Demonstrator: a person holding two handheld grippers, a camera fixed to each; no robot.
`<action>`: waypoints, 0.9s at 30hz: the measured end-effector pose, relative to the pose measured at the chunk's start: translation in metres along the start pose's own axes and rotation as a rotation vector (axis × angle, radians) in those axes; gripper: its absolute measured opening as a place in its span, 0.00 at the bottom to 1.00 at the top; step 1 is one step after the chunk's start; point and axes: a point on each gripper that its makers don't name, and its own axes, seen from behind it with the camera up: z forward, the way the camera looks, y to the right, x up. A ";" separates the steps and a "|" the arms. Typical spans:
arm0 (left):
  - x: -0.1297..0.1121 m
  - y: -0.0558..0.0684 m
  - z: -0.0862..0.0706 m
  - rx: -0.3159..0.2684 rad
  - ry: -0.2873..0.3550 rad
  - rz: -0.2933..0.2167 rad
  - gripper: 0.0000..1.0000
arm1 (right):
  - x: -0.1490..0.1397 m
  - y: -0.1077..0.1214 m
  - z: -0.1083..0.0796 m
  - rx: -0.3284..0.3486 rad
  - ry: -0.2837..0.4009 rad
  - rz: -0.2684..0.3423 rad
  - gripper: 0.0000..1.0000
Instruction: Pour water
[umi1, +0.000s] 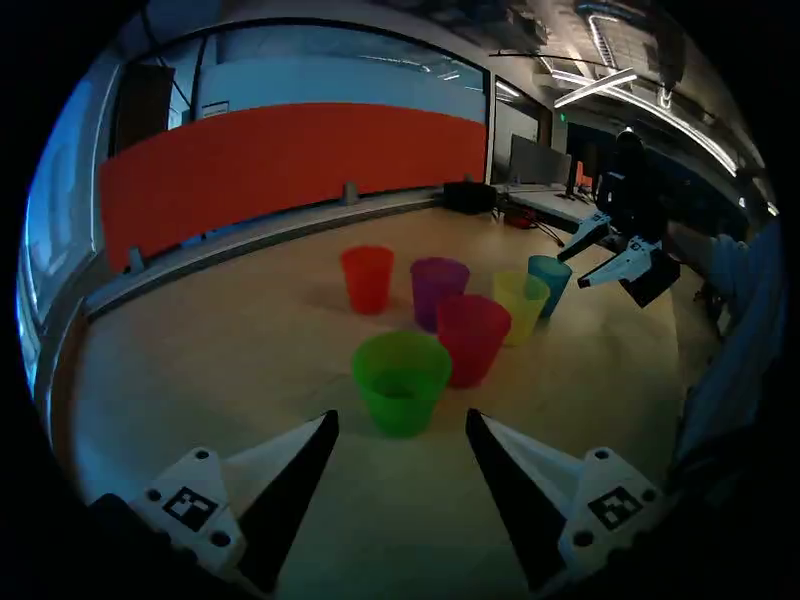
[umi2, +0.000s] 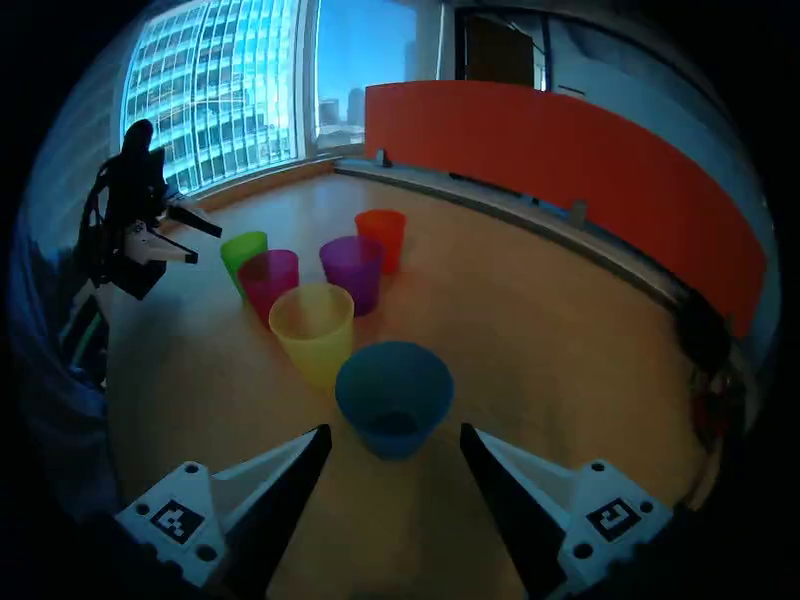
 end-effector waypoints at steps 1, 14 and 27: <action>0.001 -0.002 -0.003 0.009 0.008 -0.002 0.94 | -0.001 0.001 -0.003 -0.006 0.004 0.002 1.00; 0.020 -0.033 -0.038 0.194 0.125 -0.023 0.95 | 0.008 0.010 -0.037 -0.102 0.123 0.060 1.00; 0.065 -0.067 -0.082 0.447 0.312 0.030 0.94 | 0.049 0.040 -0.076 -0.303 0.337 0.108 1.00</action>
